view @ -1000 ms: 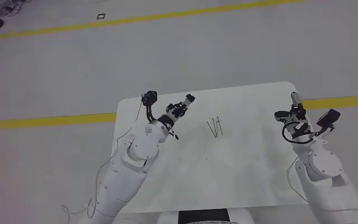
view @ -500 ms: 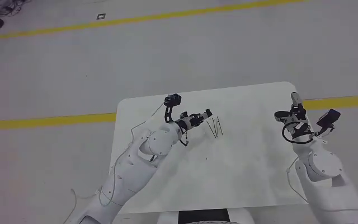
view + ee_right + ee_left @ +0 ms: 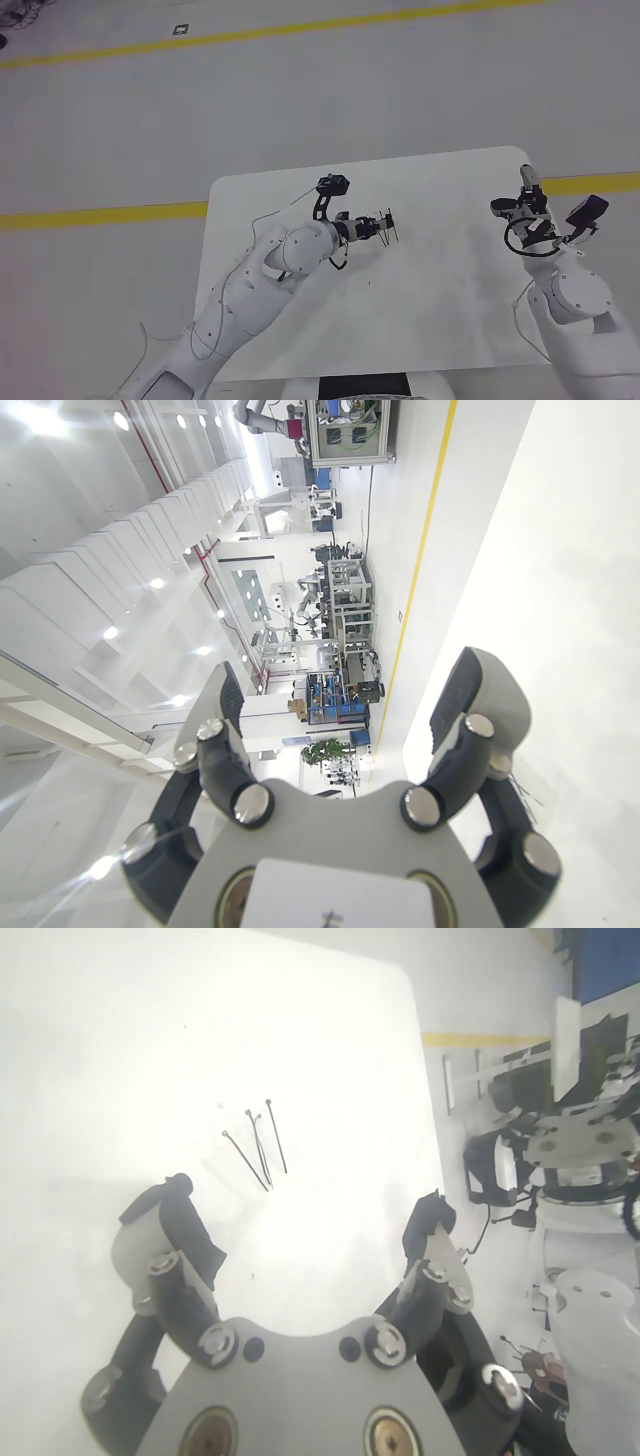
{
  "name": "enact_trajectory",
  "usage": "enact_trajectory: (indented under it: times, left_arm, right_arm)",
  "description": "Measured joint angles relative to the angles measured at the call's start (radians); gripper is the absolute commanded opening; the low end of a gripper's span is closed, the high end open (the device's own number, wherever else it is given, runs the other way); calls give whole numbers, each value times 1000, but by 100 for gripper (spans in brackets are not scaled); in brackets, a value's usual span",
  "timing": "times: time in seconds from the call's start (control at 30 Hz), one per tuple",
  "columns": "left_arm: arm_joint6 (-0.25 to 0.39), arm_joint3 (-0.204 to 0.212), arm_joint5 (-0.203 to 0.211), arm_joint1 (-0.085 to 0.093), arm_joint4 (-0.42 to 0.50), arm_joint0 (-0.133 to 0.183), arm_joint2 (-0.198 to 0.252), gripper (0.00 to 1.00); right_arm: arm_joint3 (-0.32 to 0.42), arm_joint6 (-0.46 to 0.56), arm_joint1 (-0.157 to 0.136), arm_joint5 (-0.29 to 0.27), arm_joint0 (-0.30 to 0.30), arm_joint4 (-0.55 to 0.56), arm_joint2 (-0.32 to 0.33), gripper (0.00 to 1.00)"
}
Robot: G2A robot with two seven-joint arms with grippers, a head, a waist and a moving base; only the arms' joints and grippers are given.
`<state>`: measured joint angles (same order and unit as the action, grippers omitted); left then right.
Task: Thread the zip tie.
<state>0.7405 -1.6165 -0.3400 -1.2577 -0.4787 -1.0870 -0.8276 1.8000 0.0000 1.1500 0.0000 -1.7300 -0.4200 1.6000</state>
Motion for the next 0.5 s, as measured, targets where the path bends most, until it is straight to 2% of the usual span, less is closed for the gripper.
enact_trajectory:
  times: [0.1,0.13,0.5]
  left_arm:
    - [33,56,0,-30,-38,15,7,100]
    - [38,62,0,-33,-49,16,9,100]
    - [37,62,0,-33,-51,16,9,100]
  right_arm:
    - [0,0,0,0,0,0,0,100]
    - [0,0,0,0,0,0,0,100]
    - [0,0,0,0,0,0,0,100]
